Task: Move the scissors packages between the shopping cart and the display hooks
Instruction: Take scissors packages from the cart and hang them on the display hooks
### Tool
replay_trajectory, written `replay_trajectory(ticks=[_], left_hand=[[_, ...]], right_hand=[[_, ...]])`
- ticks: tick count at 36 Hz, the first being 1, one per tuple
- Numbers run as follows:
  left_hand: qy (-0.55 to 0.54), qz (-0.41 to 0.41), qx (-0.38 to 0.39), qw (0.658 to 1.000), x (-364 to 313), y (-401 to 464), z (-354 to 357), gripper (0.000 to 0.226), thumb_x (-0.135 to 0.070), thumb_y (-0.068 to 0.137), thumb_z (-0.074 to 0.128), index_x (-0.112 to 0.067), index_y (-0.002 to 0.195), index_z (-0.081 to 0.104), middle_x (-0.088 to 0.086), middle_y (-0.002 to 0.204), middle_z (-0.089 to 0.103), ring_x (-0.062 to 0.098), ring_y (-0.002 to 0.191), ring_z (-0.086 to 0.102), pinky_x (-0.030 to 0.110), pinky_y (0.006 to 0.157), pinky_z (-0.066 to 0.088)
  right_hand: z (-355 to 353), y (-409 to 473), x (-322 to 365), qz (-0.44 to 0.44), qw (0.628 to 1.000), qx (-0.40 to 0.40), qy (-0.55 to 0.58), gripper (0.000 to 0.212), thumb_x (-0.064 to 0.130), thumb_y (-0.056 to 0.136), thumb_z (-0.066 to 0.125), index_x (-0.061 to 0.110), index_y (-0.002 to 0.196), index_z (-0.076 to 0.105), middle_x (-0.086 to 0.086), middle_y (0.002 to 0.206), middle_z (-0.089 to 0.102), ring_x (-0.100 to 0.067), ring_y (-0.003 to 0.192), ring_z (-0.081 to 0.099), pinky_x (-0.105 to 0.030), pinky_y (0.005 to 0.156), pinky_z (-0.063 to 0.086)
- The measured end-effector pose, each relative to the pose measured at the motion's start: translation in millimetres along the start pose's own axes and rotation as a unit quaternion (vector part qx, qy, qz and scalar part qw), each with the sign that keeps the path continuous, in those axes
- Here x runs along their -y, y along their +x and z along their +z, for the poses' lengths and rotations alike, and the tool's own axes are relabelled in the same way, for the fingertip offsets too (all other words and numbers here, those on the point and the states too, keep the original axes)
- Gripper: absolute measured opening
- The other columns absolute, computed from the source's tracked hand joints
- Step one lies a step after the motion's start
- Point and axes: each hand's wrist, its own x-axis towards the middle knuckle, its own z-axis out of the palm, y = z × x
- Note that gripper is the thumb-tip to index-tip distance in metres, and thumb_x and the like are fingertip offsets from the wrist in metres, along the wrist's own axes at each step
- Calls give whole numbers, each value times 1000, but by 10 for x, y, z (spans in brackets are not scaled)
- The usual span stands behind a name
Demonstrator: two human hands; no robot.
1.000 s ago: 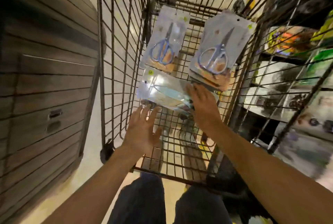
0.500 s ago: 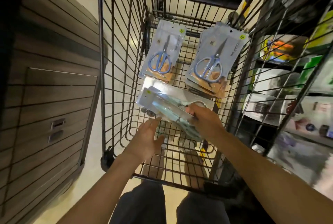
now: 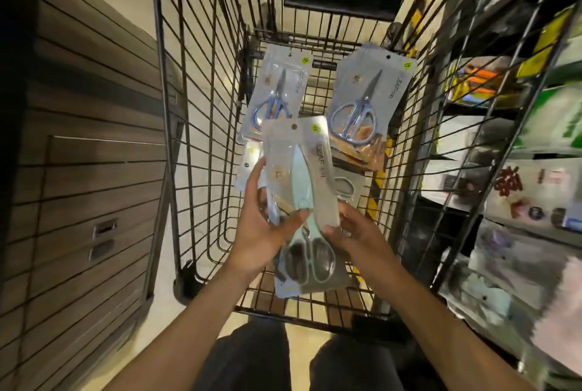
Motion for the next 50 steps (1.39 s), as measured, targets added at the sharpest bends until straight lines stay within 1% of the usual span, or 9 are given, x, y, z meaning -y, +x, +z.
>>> replay_trajectory(ticks=[6,12,17,20,22,28,40,45,50], left_hand=[[9,19,-7,1000,-78,17,-49,107,19,75,76,-30,157,27,1,135,63,11,121,65,23,81,60],[55,41,-40,997,-113,-14,-218,110,12,77,78,-43,156,26,-4,149,53,15,134,56,36,96,58],[92,66,-85,990,-161,-82,-365,112,6,78,79,-51,155,22,-9,150,51,23,132,58,40,92,60],[95,66,-103,988,-161,-113,-402,111,6,78,79,-46,157,21,-19,134,57,19,123,63,22,82,60],[95,75,-100,988,-128,-126,-447,109,5,78,78,-43,158,21,-10,144,54,15,131,58,29,89,60],[86,67,-108,988,-68,-140,-549,109,4,77,79,-45,157,22,-4,154,47,14,137,52,45,96,58],[64,48,-116,990,-17,-128,-541,110,2,77,80,-58,150,24,-9,152,50,10,136,53,23,88,59],[44,42,-97,993,-38,-150,-583,108,-4,75,81,-54,153,24,-5,152,51,18,135,55,41,92,60],[76,44,-90,992,-139,-212,-622,110,1,78,82,-52,154,24,-9,155,46,18,141,49,54,101,54]], right_hand=[[-1,-5,91,8,999,45,-22,38,10,94,67,32,124,61,7,112,74,-3,100,71,-21,75,59],[-52,340,53,-55,982,2,-179,45,18,92,73,28,133,58,11,118,68,6,103,63,-17,89,51],[-131,820,-167,-226,883,-67,-406,75,10,82,79,9,149,44,-15,144,48,-31,133,48,-43,109,46],[-115,1030,-175,-207,824,-37,-526,91,13,80,79,12,156,29,-17,157,33,-34,146,31,-47,118,34],[-95,1102,-219,-177,796,-33,-577,99,14,80,80,16,159,22,-15,162,24,-33,150,24,-46,121,28],[-127,1122,-429,-255,764,-116,-582,81,13,75,86,8,147,48,-22,144,48,-37,131,44,-47,106,46],[-173,1065,-162,-157,787,-14,-596,70,18,88,71,19,148,36,-10,143,44,-33,126,50,-47,87,53],[-175,1074,-124,-109,786,17,-608,61,27,93,67,20,144,35,-14,132,61,-39,107,65,-45,83,55],[-47,831,-43,-32,878,14,-477,68,23,84,77,34,139,39,-2,128,63,-27,110,64,-47,89,55]])
